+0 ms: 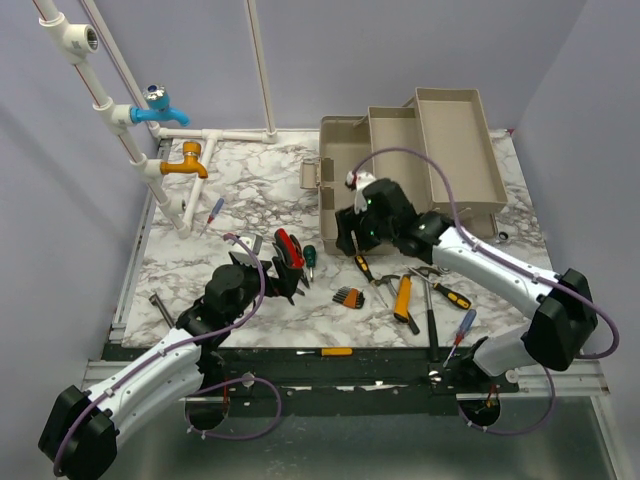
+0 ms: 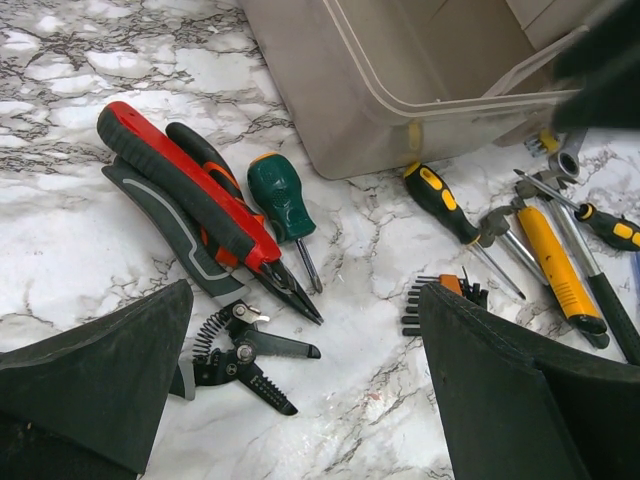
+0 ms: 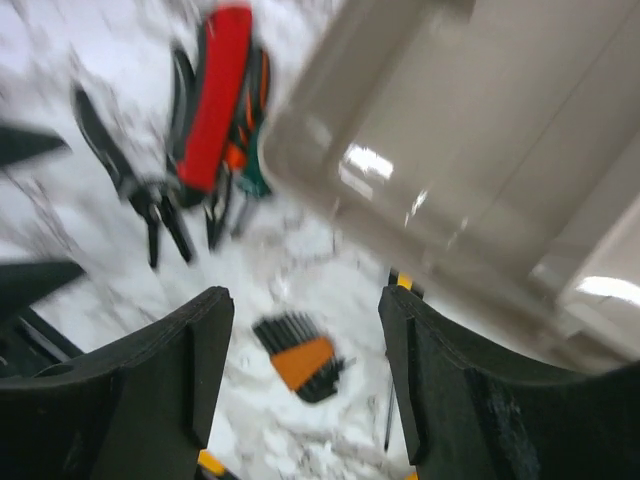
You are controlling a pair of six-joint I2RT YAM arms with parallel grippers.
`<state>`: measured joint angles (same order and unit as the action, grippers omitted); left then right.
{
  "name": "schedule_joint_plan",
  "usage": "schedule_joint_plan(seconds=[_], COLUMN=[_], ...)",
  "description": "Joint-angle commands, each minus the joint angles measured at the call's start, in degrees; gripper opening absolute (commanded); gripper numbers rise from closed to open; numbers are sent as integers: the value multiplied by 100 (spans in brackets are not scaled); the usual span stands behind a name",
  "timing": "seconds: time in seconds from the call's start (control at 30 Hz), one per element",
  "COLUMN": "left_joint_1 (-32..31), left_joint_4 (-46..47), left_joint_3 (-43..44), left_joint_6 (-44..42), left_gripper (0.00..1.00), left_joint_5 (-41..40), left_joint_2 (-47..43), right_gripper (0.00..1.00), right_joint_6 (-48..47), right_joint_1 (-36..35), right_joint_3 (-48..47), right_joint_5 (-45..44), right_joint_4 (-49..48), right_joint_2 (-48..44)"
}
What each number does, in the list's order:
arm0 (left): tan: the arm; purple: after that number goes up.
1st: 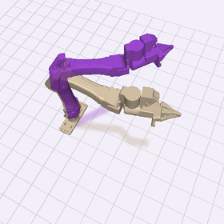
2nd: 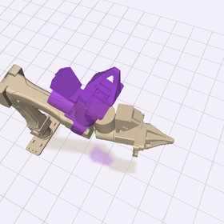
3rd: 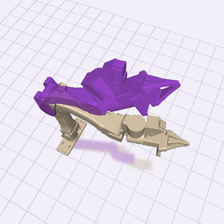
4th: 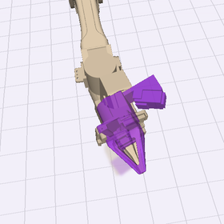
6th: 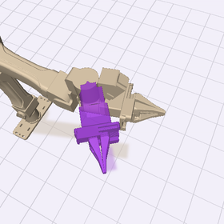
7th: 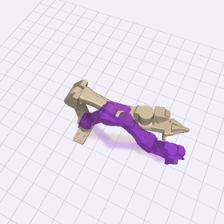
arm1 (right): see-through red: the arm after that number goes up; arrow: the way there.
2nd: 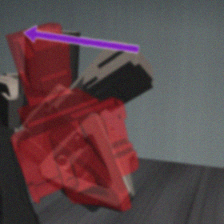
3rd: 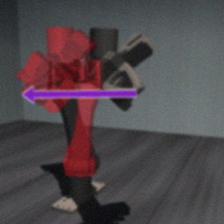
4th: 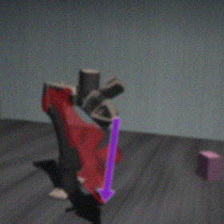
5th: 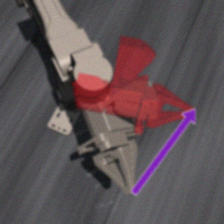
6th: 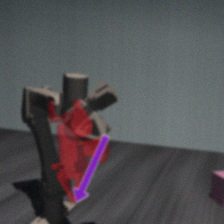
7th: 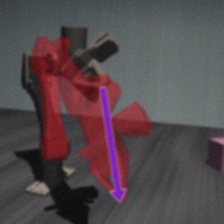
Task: Pack the tool kit
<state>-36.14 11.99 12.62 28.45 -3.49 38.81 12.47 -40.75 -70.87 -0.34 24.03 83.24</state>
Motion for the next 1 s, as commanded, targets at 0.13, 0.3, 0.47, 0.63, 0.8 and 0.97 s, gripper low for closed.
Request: schedule_joint_plan(seconds=[0.13,0.3,0.47,0.63,0.8,0.97], left_joint_1=[-30,-27,-33,-28,-29,-33], left_joint_4=[163,182,168,163,155,163], left_joint_3=[12,12,21,29,36,39], left_joint_6=[-59,-59,-76,-84,-88,-86], left_gripper=[99,98,98,98,98,99], left_joint_5=[10,6,-16,-25,-36,-21], left_joint_2=[21,50,66,74,74,92], right_gripper=[64,64,61,54,30,2], right_joint_6=[657,741,802,871,725,498], right_joint_1=[-363,-364,-363,-359,-370,-376], right_joint_3=[1699,1743,1739,1719,1952,2259], right_joint_5=[-989,-1311,-1530,-1725,-1474,-1277], right_joint_4=[-19,-357,-758,-945,-1254,-1716], right_joint_2=[-89,439,1026,1518,1475,597])
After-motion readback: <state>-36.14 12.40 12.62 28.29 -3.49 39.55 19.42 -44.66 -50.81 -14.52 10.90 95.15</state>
